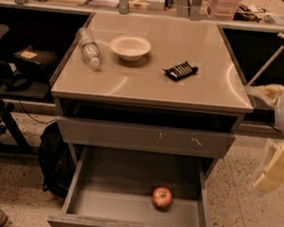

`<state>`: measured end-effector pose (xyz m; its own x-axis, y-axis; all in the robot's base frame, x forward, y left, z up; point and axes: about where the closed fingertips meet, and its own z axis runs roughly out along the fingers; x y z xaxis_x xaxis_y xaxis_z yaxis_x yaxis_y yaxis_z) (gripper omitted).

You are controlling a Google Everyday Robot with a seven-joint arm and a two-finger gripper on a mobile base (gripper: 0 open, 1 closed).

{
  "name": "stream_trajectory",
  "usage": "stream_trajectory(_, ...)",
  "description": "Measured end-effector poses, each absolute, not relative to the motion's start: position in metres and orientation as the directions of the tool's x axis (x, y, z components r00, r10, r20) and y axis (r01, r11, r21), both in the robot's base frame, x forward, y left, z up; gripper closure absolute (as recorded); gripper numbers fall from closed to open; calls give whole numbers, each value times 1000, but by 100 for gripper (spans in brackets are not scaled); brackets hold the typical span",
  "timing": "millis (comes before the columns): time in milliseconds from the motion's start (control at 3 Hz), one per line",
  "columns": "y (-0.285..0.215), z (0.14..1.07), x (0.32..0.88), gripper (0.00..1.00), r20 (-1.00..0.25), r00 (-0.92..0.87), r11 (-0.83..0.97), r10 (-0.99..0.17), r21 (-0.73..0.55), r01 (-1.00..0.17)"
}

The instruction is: Pick apple from middle drawer and place on counter

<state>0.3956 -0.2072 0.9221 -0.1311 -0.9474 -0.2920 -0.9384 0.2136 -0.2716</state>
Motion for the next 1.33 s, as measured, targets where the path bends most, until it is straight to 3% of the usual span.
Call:
stream_trajectory(333,-190,849,377,0,-397,-72,182,-915,-247,-952)
stream_trajectory(667,-178,731,365,0,-496,-115,204,-861,-129,-970)
stream_trajectory(1000,-178,599,344,0,-491,-215,235,-844,22,-972)
stream_trajectory(1333,-151,508,375,0,-471,-285,272,-835,98,-957)
